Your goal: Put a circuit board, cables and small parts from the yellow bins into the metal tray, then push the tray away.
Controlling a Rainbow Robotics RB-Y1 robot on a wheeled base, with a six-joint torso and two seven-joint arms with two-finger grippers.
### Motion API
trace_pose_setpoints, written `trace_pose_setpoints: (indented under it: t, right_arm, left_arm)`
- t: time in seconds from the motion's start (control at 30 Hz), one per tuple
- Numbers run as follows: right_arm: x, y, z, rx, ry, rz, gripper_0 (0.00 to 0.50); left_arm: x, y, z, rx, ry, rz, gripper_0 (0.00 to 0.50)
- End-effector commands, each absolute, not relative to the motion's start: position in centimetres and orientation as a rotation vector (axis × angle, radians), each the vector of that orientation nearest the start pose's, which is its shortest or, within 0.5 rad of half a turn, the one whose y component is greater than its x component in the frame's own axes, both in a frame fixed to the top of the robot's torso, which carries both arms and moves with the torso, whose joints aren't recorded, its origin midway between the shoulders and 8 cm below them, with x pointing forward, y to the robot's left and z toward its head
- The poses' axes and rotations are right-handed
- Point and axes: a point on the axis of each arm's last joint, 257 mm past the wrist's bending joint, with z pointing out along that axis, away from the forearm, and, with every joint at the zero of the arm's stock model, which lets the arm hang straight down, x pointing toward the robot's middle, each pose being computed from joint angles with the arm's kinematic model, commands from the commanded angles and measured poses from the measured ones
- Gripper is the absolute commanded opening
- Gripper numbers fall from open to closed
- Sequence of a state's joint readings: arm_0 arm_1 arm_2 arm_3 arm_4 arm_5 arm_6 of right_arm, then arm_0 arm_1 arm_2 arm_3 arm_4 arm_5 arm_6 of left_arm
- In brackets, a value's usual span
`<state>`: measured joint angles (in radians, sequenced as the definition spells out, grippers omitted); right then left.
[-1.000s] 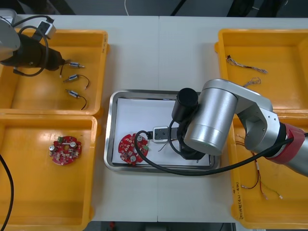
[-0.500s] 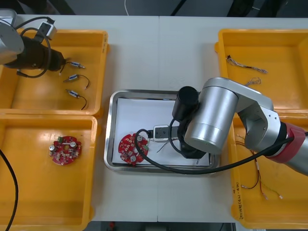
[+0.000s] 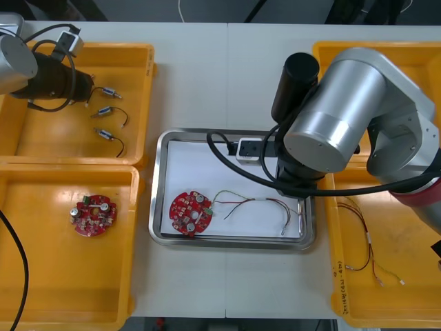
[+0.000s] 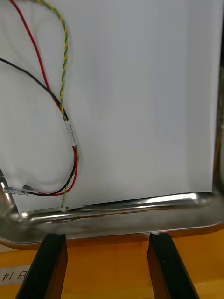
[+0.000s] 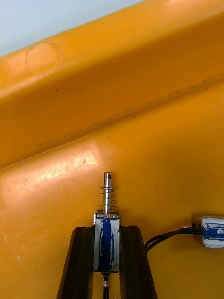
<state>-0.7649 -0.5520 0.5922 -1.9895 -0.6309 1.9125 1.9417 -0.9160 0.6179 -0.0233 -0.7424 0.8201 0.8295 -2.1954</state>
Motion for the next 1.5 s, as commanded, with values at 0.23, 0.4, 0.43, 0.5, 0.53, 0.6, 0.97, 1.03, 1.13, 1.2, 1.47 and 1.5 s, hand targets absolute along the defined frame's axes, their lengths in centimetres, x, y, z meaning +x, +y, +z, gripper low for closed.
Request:
trace_pose_setpoints:
  t: [0.23,0.4,0.43,0.5,0.53,0.6,0.97,1.03,1.13,1.2,1.47,1.5]
  right_arm:
    - [46.0,-11.6,-10.2,-1.574,2.023,-0.378,0.500]
    - [47.3,-13.9,-7.7,-1.466,2.040,-0.380,0.500]
    - [47.4,-14.3,-7.5,-1.455,2.043,-0.387,0.500]
    - [48.0,-15.7,-6.6,-1.413,2.052,-0.417,0.500]
    - [48.2,-16.1,-6.4,-1.400,2.053,-0.428,0.500]
    - [48.7,-17.3,-5.4,-1.354,2.059,-0.449,0.500]
    - [50.6,-23.6,-2.7,-1.152,2.153,-0.457,0.500]
    - [50.9,-24.9,-2.4,-1.114,2.177,-0.450,0.500]
    - [51.4,-26.4,-1.9,-1.066,2.200,-0.452,0.500]
    - [51.6,-27.4,-1.6,-1.032,2.215,-0.451,0.500]
    - [52.3,-31.1,-1.3,-0.895,2.284,-0.414,0.500]
    - [52.4,-31.6,-1.3,-0.878,2.295,-0.418,0.500]
  left_arm:
    - [70.2,34.4,-12.9,0.499,2.087,0.098,0.000]
    - [69.2,35.6,-11.7,0.523,2.123,0.118,0.000]
    - [69.1,35.7,-11.5,0.523,2.129,0.115,0.000]
    - [68.6,36.1,-10.7,0.520,2.141,0.108,0.000]
    - [68.4,36.2,-10.4,0.520,2.144,0.108,0.000]
    - [68.0,36.6,-9.7,0.522,2.156,0.111,0.000]
    - [65.5,38.4,-7.1,0.520,2.218,0.172,0.000]
    - [64.7,38.5,-6.7,0.480,2.233,0.161,0.000]
    - [63.6,38.0,-6.3,0.470,2.249,0.172,0.000]
    - [63.0,37.6,-6.3,0.470,2.260,0.177,0.000]
    - [60.1,33.2,-5.9,0.432,2.288,0.131,0.000]
    - [59.5,32.5,-5.9,0.430,2.295,0.127,0.000]
